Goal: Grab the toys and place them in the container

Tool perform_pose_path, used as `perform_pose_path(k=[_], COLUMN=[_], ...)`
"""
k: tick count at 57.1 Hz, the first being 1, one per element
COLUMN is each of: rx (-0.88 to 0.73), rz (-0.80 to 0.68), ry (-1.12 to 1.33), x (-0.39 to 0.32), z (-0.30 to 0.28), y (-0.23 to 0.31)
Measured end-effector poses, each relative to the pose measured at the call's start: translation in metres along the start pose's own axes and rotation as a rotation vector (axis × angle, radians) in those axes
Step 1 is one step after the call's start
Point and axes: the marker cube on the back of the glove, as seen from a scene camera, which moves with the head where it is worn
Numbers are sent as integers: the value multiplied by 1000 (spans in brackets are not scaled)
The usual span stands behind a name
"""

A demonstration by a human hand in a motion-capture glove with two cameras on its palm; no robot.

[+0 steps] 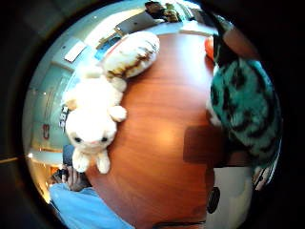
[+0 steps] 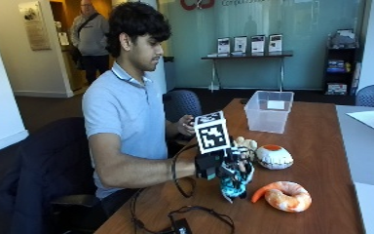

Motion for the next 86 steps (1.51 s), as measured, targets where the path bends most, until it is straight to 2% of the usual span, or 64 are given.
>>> perform_pose_path(k=[6, 13, 20, 29, 37, 46, 49, 52, 56, 68, 77, 86], rx=[117, 201, 238, 219, 143, 43, -41, -190, -335, -303, -380, -506], rz=[-30, -120, -284, -416, -500, -515, -509, -508, -515, -429, -209, 30], ry=[-171, -271, -335, -407, -489, -498, -487, -460, -424, -349, -210, -84], x=[-24, -76, -137, -230, -310, -368, -377, -383, -374, -284, -157, -47], z=[-61, -127, -188, -231, -243, -233, -225, -213, -200, -178, -148, -89], y=[-11, -48, -107, -174, -215, -240, -242, -239, -230, -199, -173, -145])
